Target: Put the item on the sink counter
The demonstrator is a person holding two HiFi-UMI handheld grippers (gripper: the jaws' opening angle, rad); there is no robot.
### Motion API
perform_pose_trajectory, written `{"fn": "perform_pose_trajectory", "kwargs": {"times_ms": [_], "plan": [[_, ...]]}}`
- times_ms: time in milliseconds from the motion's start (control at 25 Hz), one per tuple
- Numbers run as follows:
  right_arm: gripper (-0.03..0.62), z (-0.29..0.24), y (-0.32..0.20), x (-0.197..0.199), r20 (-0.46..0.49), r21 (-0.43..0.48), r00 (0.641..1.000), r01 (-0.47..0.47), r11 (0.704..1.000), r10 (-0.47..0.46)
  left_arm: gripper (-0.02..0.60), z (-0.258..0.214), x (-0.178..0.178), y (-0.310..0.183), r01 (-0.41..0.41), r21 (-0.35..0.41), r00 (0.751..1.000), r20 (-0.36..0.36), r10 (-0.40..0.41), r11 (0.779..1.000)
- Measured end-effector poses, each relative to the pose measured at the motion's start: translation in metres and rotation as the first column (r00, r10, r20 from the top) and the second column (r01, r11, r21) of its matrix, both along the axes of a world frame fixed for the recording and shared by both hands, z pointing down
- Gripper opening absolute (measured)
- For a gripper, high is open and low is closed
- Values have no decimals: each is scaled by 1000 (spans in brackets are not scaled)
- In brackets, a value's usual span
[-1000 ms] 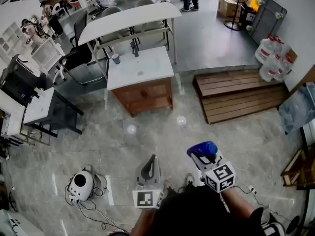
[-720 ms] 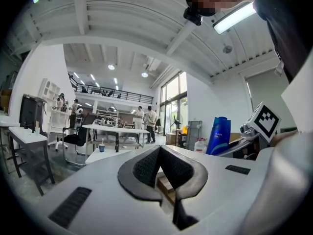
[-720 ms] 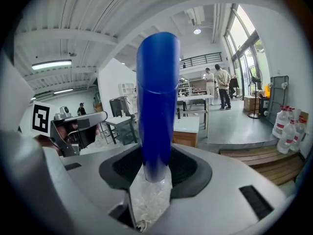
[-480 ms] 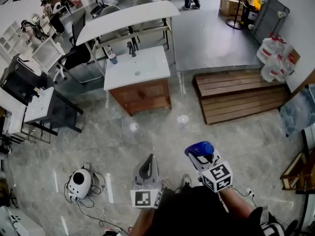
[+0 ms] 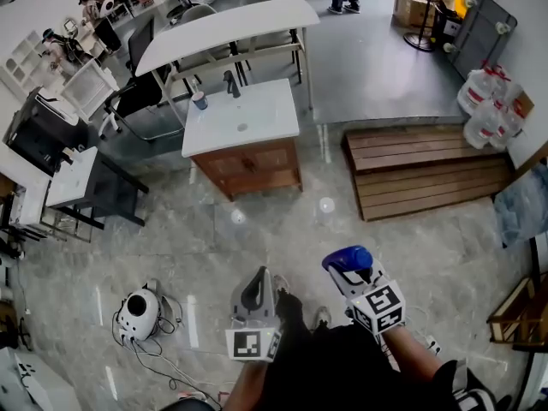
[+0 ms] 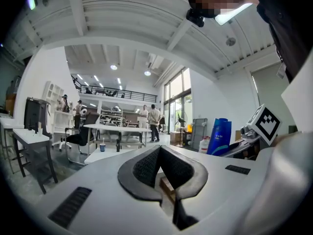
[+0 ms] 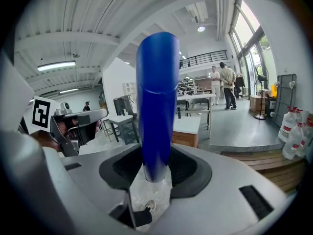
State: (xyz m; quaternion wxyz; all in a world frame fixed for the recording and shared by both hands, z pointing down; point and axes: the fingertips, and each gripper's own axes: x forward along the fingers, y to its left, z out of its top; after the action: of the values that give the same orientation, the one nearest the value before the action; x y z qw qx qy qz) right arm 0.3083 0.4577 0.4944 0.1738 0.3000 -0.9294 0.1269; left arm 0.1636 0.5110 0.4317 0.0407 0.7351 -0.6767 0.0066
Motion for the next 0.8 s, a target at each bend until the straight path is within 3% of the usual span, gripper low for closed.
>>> {"fn": "perform_pose_trajectory", "kwargs": {"times_ms": [240, 400, 640, 800], "plan": [[164, 8, -40, -19, -7, -2, 1000, 6, 1000, -6, 15, 11, -15, -41, -19, -4, 1000, 24, 19, 1000], [164, 8, -73, -37, -11, -4, 1000, -12, 1000, 12, 15, 11, -32, -80, -23, -4, 999, -35, 23, 1000], [164, -2, -124, -73, -21, -2, 999, -25, 1000, 25, 15, 12, -64, -136, -75, 1, 997, 14, 74, 997], [164, -6, -161, -104, -33, 3, 999, -36, 999, 36, 15, 2, -95, -175, -68, 5, 997, -45, 68, 998]]}}
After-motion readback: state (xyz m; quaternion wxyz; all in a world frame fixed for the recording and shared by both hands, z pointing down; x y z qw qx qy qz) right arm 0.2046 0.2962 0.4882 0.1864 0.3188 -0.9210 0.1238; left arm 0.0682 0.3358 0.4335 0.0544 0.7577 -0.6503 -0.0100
